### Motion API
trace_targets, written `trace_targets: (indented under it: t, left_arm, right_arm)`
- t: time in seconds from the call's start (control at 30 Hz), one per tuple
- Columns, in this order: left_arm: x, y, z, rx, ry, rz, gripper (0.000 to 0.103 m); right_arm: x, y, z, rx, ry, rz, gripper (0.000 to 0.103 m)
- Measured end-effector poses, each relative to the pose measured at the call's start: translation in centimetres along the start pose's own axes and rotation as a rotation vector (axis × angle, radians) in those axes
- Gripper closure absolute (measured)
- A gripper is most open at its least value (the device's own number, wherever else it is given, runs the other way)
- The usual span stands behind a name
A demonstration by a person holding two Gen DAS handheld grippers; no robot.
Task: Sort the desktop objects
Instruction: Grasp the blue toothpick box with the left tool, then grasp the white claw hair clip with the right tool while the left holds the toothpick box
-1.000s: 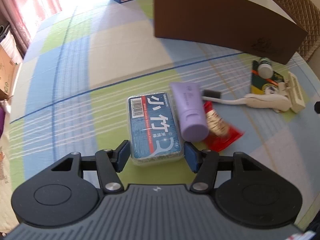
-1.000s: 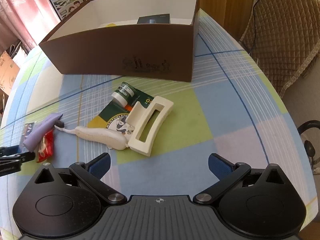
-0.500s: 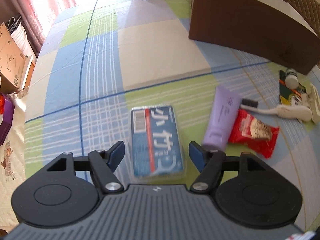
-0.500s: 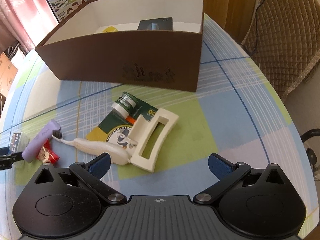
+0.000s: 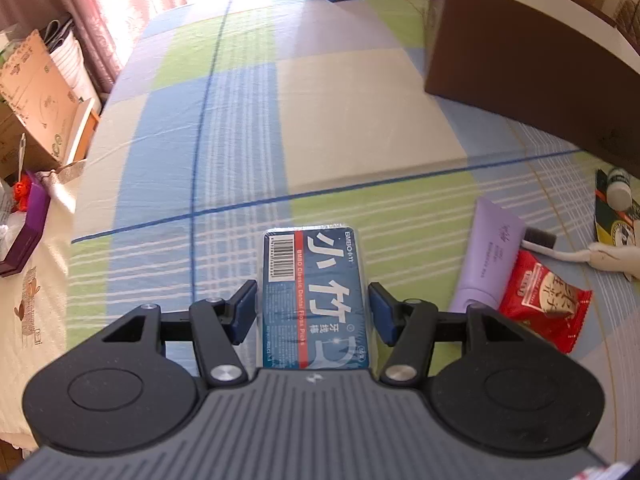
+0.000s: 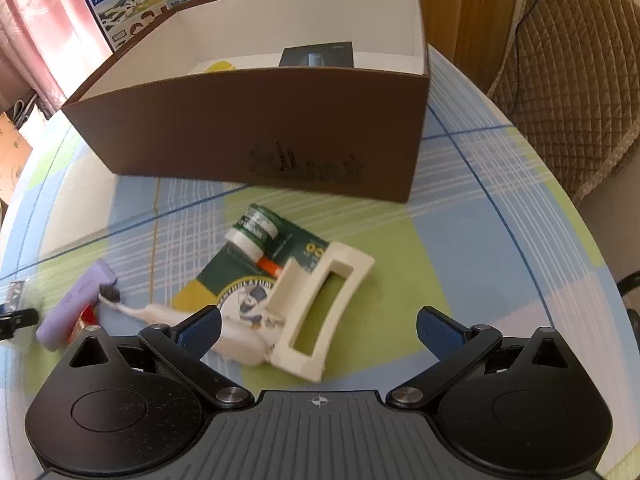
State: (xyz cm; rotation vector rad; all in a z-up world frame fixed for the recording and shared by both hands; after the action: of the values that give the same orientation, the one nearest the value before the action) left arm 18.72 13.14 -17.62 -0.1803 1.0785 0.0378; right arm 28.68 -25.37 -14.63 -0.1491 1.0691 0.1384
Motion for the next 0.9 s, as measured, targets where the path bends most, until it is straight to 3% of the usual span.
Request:
trace_targets:
  t: [0.33, 0.43, 0.5, 0.57, 0.9]
  left_arm:
    - [-1.3, 0.3, 0.0, -0.023, -0.022, 0.019, 0.049]
    - [-1.4, -0.1, 0.0, -0.022, -0.024, 0.014, 0.049]
    - [-1.6, -0.4, 0.0, -0.018, -0.026, 0.011, 0.049]
    - [-1.8, -0.6, 0.0, -0.015, -0.03, 0.006, 0.049]
    - [-3.6, -2.3, 0.9, 0.004, -0.063, -0.043, 0.049]
  right_arm:
    - [1.6, 0.6, 1.1, 0.009, -0.015, -0.025, 0.003]
    - [2.2, 1.0, 1.0, -0.012, -0.016, -0.04, 0.021]
    - [2.8, 1.2, 0.8, -0.018, -0.004, -0.046, 0.047]
    - [3.0, 1.1, 0.6, -0.02, 0.007, -0.043, 0.061]
    - [0.3, -1.7, 0.6, -0.014, -0.015, 0.011, 0.063]
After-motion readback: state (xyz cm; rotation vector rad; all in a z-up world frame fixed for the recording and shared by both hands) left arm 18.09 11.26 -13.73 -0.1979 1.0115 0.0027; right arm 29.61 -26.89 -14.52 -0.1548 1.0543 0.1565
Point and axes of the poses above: each gripper's, at about its wrist camera, not at the fingertips, and x roughly the way its jaws point, y to its left, z to its top, the point moved 5 cm from there along x, roughly the way its jaws point, and after that the axes turned 13 degrees about -z, right-handed, at the moved point
